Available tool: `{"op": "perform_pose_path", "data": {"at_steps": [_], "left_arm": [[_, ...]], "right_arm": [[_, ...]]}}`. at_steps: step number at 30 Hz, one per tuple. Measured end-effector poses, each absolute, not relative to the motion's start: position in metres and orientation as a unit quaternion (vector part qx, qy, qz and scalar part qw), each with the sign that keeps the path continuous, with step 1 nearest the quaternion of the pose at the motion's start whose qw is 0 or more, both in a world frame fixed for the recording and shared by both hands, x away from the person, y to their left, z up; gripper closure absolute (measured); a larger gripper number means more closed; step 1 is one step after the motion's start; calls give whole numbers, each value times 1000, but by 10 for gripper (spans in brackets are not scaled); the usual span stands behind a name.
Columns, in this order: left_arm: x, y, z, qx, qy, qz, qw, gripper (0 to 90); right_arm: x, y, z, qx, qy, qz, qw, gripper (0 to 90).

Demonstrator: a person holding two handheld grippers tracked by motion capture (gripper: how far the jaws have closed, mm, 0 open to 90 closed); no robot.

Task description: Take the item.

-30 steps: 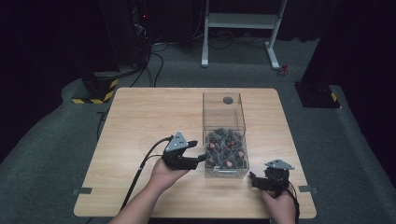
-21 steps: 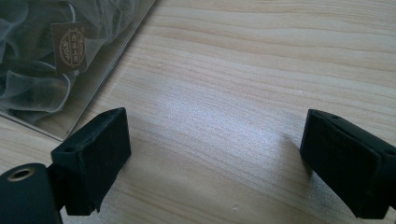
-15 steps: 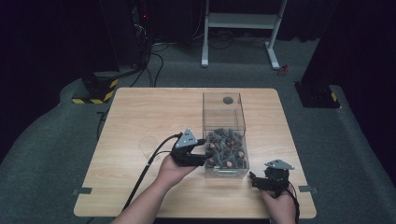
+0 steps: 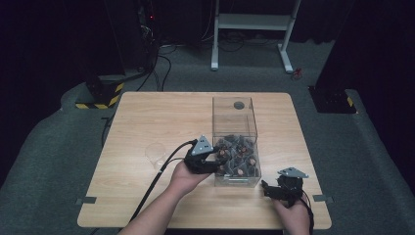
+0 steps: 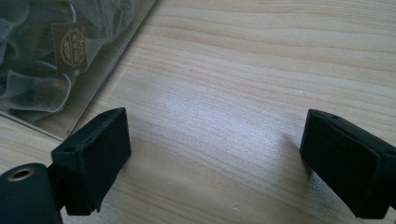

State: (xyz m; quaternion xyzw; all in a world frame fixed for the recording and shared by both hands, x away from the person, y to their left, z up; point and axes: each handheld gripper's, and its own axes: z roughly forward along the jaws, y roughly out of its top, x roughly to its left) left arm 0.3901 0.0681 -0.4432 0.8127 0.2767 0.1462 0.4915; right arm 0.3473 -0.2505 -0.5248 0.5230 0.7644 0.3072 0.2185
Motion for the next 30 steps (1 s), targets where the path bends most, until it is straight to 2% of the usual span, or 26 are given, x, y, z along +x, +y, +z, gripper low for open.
{"op": "perform_pose_path", "data": {"at_steps": [3,7,11,23,30], "left_arm": [[390,66,-444,814,277,152,488,530],[392,64,-445,817,280,156,480,642],[392,62,-446,818,281,156,478,704],[392,61,-446,817,279,150,483,824],[391,62,-445,814,278,150,488,840]], "right_arm": [[347,-250,-525,523,764,307,218,84],[347,-250,-525,524,764,307,217,84],[347,-250,-525,523,764,308,217,86],[347,-250,-525,520,767,307,217,87],[347,-250,-524,521,767,307,216,88]]}}
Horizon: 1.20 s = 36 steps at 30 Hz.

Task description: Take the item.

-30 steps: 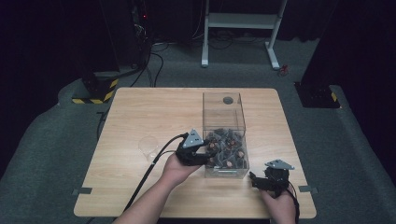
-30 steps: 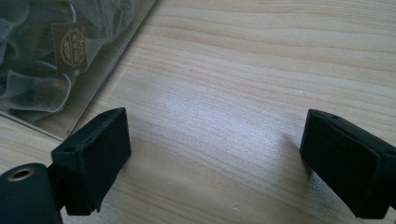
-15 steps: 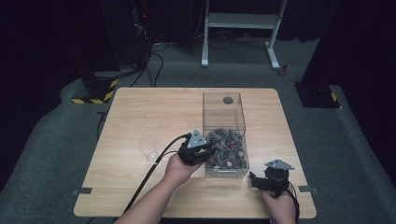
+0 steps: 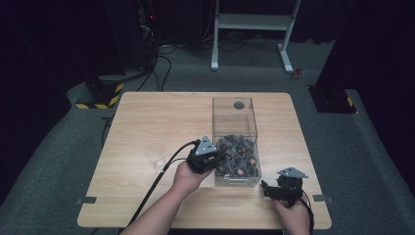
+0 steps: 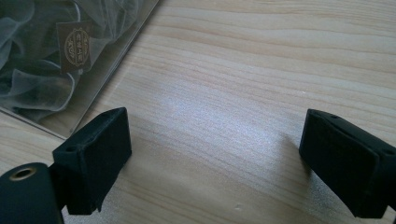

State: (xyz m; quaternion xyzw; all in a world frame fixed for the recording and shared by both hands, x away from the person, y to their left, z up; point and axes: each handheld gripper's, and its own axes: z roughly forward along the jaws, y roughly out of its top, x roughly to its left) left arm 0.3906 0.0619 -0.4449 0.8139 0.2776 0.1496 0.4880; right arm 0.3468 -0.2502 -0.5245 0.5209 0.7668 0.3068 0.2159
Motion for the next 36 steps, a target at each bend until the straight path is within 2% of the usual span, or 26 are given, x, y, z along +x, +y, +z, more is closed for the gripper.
{"op": "perform_pose_path", "data": {"at_steps": [36], "left_arm": [[381,78,-427,783,282,162,531,862]], "right_arm": [[347,-250,-525,520,767,309,214,89]]}}
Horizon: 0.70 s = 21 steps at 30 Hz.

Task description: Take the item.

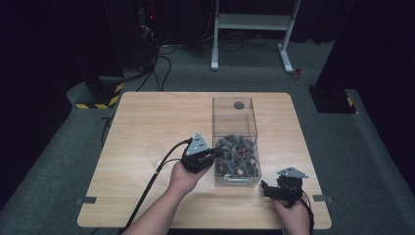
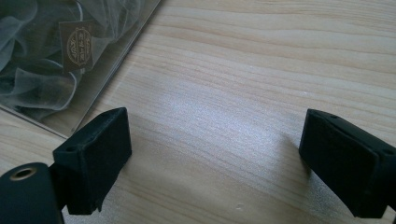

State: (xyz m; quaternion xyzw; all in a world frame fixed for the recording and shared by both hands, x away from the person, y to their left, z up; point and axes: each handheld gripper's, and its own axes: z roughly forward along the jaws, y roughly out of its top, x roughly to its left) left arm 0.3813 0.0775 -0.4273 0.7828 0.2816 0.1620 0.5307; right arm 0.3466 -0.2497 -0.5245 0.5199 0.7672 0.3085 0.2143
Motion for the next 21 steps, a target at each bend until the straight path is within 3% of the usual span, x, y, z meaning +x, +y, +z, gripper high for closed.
{"op": "perform_pose_path", "data": {"at_steps": [21], "left_arm": [[377,98,-424,776,286,167,536,866]], "right_arm": [[347,-250,-525,520,767,308,214,89]]}}
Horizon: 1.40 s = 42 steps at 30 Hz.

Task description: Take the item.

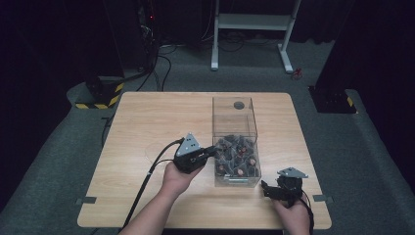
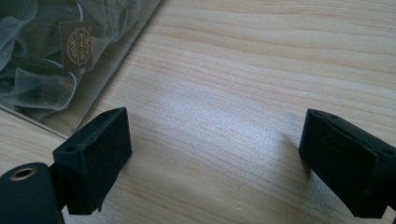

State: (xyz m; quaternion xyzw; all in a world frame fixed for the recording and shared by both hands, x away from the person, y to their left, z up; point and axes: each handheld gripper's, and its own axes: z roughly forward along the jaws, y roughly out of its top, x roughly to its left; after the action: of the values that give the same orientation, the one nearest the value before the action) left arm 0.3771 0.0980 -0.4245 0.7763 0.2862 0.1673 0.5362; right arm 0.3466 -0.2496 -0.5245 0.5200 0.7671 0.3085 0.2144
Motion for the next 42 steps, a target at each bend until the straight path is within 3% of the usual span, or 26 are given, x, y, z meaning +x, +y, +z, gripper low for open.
{"op": "perform_pose_path", "data": {"at_steps": [42], "left_arm": [[376,175,-423,747,342,208,531,868]], "right_arm": [[347,-250,-525,520,767,309,215,91]]}}
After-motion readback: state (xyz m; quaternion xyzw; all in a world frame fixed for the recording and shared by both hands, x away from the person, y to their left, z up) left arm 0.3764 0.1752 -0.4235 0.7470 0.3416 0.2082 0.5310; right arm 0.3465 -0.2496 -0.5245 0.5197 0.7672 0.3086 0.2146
